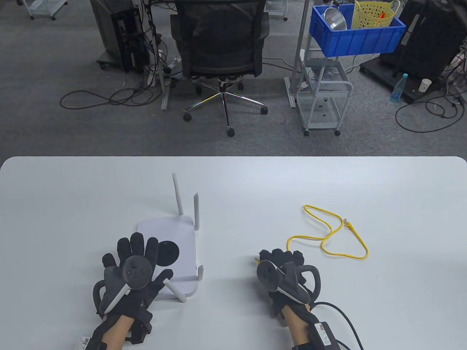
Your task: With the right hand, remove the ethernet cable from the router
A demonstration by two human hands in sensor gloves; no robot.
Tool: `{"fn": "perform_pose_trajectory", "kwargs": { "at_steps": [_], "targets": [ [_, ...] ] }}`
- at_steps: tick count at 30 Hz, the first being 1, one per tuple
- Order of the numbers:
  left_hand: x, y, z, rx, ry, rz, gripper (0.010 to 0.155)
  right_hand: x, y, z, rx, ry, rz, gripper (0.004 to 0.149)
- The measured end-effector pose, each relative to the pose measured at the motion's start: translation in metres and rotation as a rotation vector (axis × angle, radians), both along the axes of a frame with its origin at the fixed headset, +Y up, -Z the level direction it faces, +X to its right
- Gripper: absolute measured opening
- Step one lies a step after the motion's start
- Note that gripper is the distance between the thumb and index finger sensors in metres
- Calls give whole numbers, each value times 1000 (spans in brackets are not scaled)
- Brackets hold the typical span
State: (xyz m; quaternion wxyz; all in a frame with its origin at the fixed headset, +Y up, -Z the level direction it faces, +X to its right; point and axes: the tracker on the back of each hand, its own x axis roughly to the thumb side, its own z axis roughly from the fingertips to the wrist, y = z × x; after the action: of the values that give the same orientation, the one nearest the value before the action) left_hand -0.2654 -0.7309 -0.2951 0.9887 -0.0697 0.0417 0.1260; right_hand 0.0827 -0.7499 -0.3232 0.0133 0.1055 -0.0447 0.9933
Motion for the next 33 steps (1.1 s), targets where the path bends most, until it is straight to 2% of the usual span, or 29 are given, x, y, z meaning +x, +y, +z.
{"fn": "perform_pose_trajectory", "kwargs": {
  "at_steps": [27,33],
  "targets": [
    [-2,-3,-1,-55,24,10,86,-10,-13,-3,-107,2,163,48],
    [-2,-3,-1,-57,26,10,86,-7,-1,1,-81,8,116,66]
  ]
}}
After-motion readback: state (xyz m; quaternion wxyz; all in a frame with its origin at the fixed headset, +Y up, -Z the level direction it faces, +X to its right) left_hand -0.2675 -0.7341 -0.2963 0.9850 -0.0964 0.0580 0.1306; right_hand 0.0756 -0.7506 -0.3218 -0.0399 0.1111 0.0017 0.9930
